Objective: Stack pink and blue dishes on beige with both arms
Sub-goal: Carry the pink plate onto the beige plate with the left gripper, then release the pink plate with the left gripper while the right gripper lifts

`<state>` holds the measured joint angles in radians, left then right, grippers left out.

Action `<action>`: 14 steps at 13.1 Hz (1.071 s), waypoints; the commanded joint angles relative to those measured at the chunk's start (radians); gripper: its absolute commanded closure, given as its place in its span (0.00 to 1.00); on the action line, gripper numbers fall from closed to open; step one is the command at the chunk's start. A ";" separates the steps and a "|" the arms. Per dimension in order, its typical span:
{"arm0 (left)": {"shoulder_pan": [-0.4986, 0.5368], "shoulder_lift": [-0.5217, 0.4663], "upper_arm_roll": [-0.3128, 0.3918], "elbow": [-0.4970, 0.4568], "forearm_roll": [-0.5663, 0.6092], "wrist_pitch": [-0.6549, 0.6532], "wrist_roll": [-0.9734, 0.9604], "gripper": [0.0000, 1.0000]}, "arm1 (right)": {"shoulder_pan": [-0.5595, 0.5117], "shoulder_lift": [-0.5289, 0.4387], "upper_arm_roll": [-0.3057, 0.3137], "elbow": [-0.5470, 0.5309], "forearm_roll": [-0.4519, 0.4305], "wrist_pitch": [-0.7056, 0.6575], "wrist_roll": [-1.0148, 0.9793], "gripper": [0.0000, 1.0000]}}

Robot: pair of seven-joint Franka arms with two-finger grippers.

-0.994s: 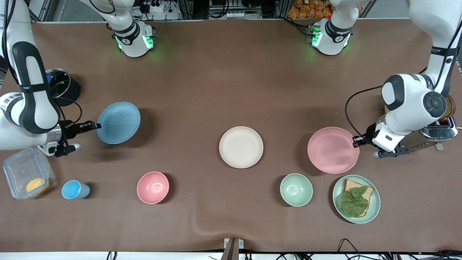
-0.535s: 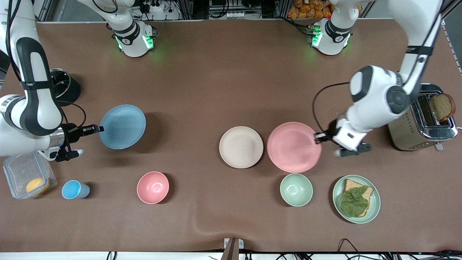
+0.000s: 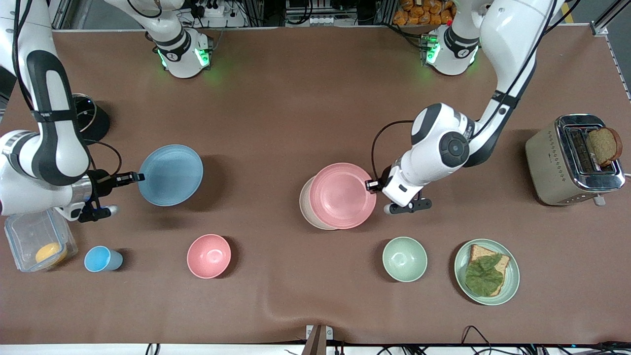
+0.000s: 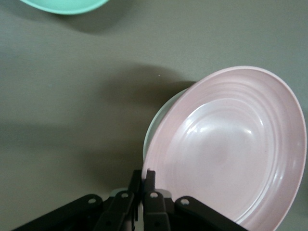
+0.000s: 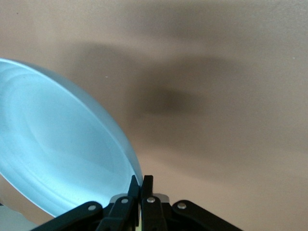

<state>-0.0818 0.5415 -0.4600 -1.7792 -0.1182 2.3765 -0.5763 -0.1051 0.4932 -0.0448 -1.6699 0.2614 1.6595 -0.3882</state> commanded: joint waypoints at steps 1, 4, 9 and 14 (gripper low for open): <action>-0.053 0.064 0.014 0.029 0.028 0.062 -0.063 1.00 | 0.013 0.014 -0.004 0.032 0.010 -0.021 0.035 1.00; -0.078 0.107 0.024 0.023 0.067 0.115 -0.079 1.00 | 0.033 0.014 -0.004 0.039 0.010 -0.021 0.068 1.00; -0.084 0.150 0.035 0.026 0.124 0.145 -0.123 1.00 | 0.074 0.015 -0.003 0.042 0.018 -0.020 0.143 1.00; -0.084 0.146 0.034 0.026 0.126 0.144 -0.148 1.00 | 0.189 0.016 -0.001 0.062 0.027 -0.017 0.331 1.00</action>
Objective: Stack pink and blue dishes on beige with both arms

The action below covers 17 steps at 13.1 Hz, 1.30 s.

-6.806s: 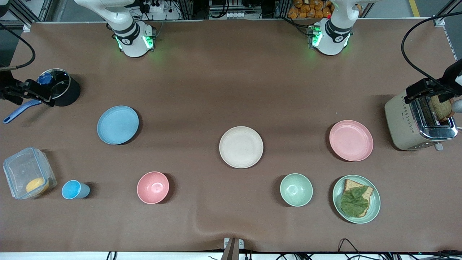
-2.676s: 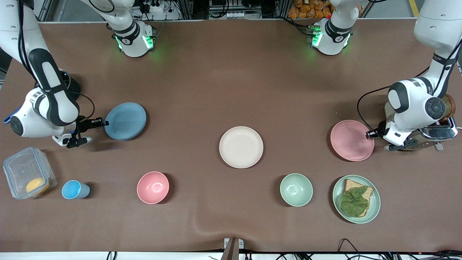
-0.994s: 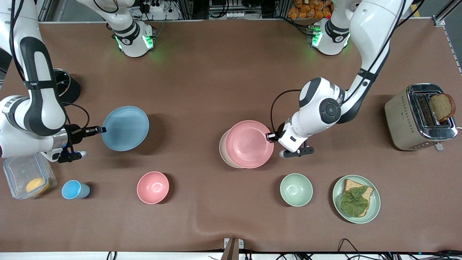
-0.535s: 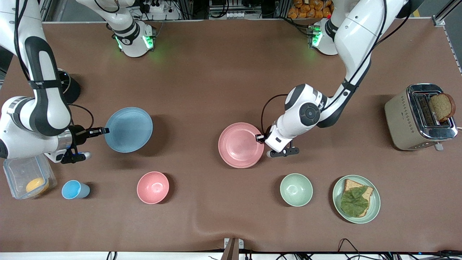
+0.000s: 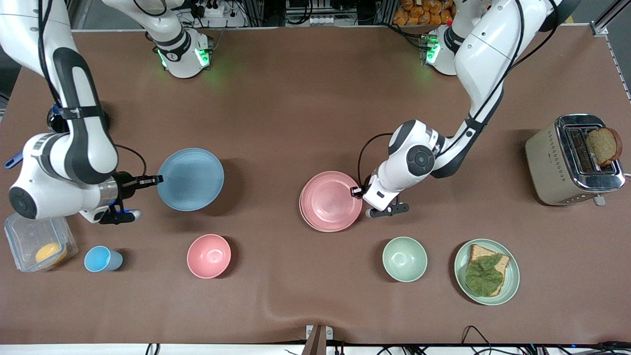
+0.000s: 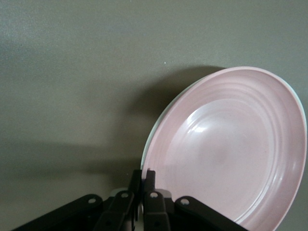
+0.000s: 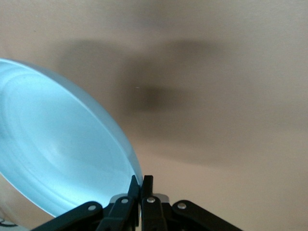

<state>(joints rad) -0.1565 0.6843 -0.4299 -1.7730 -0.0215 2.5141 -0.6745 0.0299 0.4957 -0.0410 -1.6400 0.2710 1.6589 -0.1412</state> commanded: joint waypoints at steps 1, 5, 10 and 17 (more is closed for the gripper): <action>-0.009 0.003 0.003 0.018 0.029 0.006 -0.053 0.86 | 0.079 0.014 -0.005 0.034 0.019 -0.013 0.127 1.00; 0.004 -0.063 0.005 0.007 0.029 -0.009 -0.085 0.00 | 0.149 0.032 -0.005 0.063 0.103 -0.011 0.239 1.00; 0.222 -0.417 0.002 0.017 0.098 -0.337 -0.001 0.00 | 0.267 0.119 -0.005 0.146 0.152 0.004 0.385 1.00; 0.391 -0.559 0.011 0.286 0.129 -0.823 0.328 0.00 | 0.430 0.213 -0.005 0.190 0.322 0.218 0.480 1.00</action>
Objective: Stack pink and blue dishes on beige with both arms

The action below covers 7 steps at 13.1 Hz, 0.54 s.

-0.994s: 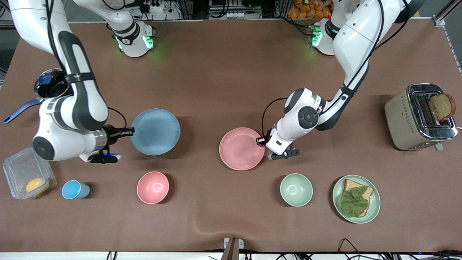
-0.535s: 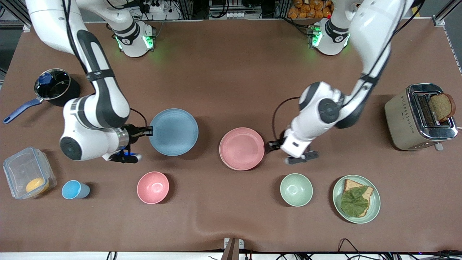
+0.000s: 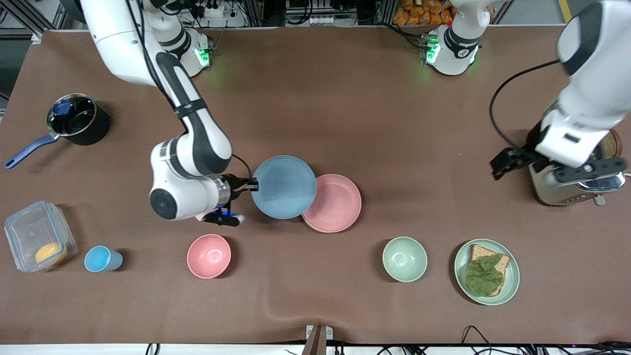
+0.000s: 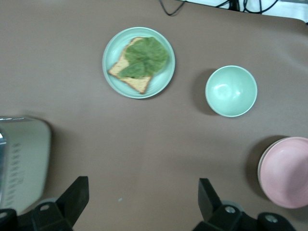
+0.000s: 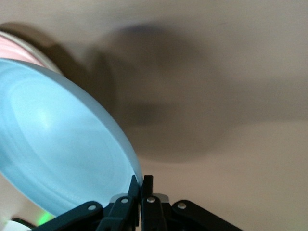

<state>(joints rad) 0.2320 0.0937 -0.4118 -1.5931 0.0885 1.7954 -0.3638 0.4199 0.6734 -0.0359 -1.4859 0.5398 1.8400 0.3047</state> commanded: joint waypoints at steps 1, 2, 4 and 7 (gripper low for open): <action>0.003 0.028 -0.009 0.125 0.020 -0.149 0.017 0.00 | 0.065 0.046 -0.010 0.036 0.072 0.077 0.036 1.00; 0.004 0.024 -0.012 0.127 0.031 -0.165 0.017 0.00 | 0.082 0.057 -0.010 0.036 0.097 0.106 0.037 1.00; 0.012 0.014 -0.010 0.163 0.019 -0.241 0.029 0.00 | 0.115 0.074 -0.010 0.036 0.150 0.174 0.037 1.00; -0.070 -0.035 0.115 0.185 -0.012 -0.271 0.086 0.00 | 0.152 0.107 -0.010 0.042 0.164 0.228 0.037 1.00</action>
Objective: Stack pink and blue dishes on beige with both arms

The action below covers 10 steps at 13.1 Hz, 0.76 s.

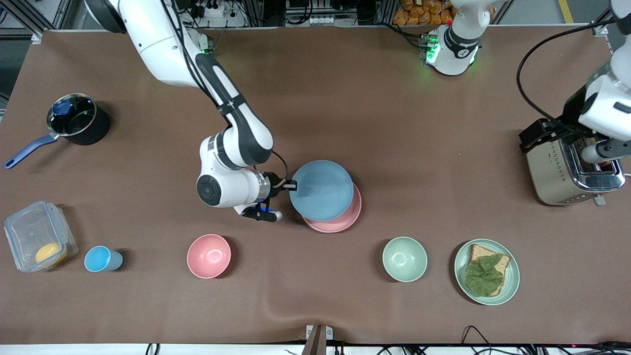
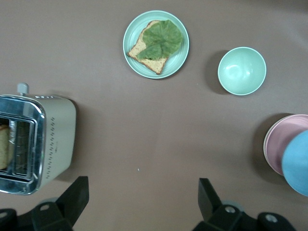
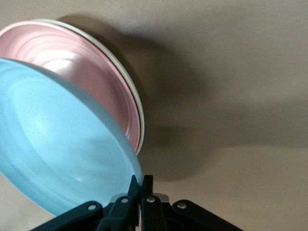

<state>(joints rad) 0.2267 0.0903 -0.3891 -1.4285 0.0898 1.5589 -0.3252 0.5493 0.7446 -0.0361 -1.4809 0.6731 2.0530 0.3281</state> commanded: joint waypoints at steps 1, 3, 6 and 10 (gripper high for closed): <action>-0.126 -0.037 0.184 0.011 -0.045 -0.034 0.052 0.00 | 0.033 0.047 -0.010 0.047 0.031 0.036 0.022 1.00; -0.161 -0.043 0.240 -0.021 -0.065 -0.034 0.101 0.00 | 0.037 0.065 -0.010 0.057 0.031 0.055 0.032 1.00; -0.185 -0.060 0.268 -0.038 -0.065 -0.036 0.106 0.00 | 0.037 0.096 -0.010 0.088 0.049 0.078 0.032 1.00; -0.178 -0.057 0.262 -0.030 -0.065 -0.036 0.101 0.00 | 0.032 0.096 -0.011 0.096 0.048 0.081 0.016 0.00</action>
<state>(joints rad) 0.0527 0.0590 -0.1391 -1.4420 0.0408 1.5284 -0.2349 0.5796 0.8252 -0.0402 -1.4221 0.7013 2.1399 0.3449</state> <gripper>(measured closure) 0.000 0.815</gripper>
